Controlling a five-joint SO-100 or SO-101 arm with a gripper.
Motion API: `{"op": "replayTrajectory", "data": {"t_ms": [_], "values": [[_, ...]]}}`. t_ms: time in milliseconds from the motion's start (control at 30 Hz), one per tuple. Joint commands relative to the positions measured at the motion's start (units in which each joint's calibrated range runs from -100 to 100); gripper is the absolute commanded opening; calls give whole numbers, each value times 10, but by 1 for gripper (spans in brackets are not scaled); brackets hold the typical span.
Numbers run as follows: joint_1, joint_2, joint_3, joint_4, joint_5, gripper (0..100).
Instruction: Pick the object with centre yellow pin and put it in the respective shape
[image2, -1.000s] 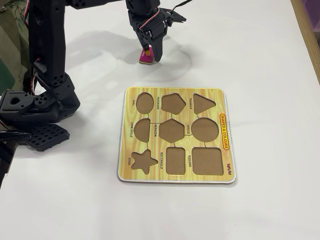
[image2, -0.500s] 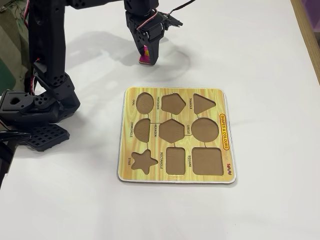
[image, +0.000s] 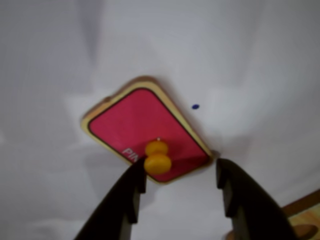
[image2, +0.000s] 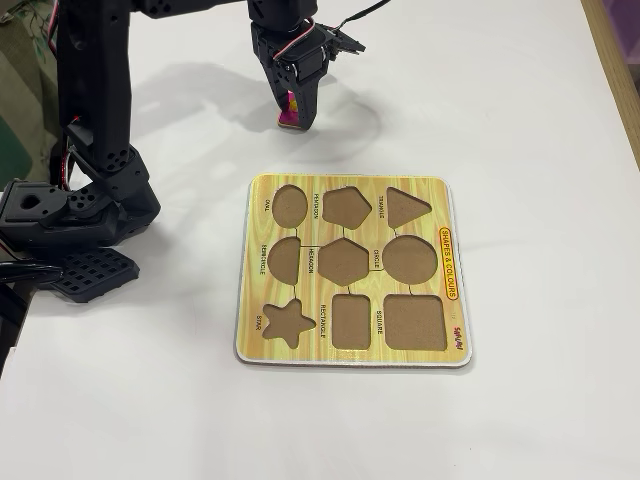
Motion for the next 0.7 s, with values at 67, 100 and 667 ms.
{"op": "replayTrajectory", "data": {"t_ms": [67, 100, 667], "values": [[-4, -15, -6, -27, -5, 16], [-5, -15, -6, -25, -5, 16], [-4, -15, 0, -20, -3, 2]]}}
